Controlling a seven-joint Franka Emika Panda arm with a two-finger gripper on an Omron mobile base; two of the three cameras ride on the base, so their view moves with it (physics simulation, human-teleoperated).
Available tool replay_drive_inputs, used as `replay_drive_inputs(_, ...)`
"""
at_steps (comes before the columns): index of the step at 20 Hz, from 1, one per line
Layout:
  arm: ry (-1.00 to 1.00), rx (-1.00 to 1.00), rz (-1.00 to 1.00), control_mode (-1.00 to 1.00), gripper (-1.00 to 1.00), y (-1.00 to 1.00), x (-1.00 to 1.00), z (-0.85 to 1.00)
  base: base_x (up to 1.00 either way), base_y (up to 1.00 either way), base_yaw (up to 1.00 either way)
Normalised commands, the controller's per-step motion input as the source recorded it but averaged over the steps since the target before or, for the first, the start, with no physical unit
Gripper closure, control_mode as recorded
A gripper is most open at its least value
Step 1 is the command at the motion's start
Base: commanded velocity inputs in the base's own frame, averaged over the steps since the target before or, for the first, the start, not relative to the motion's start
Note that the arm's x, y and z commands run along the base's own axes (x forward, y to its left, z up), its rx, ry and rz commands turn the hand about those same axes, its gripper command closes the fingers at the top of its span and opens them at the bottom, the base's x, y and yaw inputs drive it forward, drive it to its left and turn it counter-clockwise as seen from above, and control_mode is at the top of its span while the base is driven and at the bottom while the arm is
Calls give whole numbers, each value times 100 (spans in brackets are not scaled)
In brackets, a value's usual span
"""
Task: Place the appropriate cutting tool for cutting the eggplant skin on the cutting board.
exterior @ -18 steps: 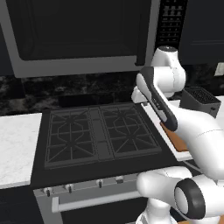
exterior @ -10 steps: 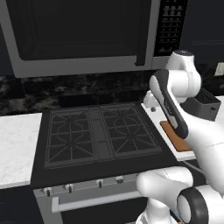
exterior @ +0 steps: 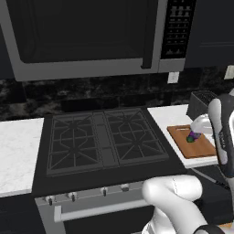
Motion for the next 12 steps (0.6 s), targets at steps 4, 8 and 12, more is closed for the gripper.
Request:
replay_drive_inputs(4, 2, 10, -15, -100, -100, -100, -21, -64, 0, 0, 0)
replay_drive_inputs(8, 0, 7, -7, -100, -100, -100, -17, -56, 0, 0, 0)
replay_drive_inputs(12, 6, 0, -1, -100, -100, -100, -5, -71, 0, 0, 0)
